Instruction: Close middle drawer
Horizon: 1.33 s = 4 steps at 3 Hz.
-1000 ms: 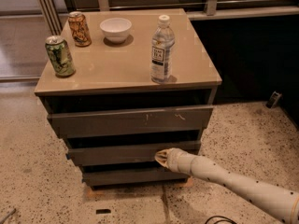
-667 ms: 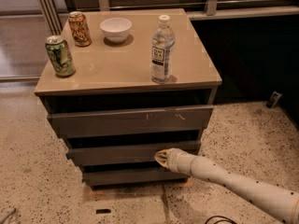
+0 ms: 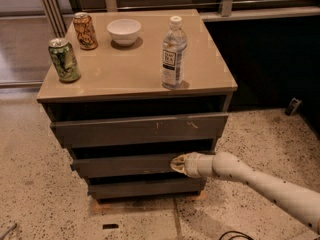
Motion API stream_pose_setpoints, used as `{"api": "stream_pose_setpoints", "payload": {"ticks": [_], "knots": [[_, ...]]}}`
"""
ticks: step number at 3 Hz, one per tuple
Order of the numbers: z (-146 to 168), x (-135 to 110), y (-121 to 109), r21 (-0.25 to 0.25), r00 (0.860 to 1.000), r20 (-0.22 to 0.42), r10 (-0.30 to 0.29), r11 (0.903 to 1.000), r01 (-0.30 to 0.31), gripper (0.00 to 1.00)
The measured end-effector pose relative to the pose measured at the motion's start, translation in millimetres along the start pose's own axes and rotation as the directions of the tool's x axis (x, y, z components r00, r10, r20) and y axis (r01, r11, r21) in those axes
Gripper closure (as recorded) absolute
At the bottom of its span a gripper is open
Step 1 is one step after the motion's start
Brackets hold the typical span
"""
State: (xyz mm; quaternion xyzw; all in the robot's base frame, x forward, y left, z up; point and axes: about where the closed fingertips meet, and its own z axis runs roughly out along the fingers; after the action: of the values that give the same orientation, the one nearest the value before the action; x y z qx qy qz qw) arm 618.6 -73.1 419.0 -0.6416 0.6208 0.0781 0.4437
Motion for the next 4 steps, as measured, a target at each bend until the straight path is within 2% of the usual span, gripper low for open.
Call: {"api": "stream_pose_setpoints", "payload": {"ticks": [1,2,3,4], "knots": [[-32.3,-7.9,15.3,-0.202,0.987,-0.050,0.151,0.9664,-0.159,1.00],[-31.3,-10.0,28.0,-0.240,0.988,-0.042,0.147,0.9588,-0.153,1.00],[-30.8,-9.9,27.3,-0.236,0.988,-0.042,0.147,0.9596,-0.153,1.00],[-30.7,-12.9,32.6,-0.270,0.988,-0.048,0.144,0.9507,-0.152,1.00]]}}
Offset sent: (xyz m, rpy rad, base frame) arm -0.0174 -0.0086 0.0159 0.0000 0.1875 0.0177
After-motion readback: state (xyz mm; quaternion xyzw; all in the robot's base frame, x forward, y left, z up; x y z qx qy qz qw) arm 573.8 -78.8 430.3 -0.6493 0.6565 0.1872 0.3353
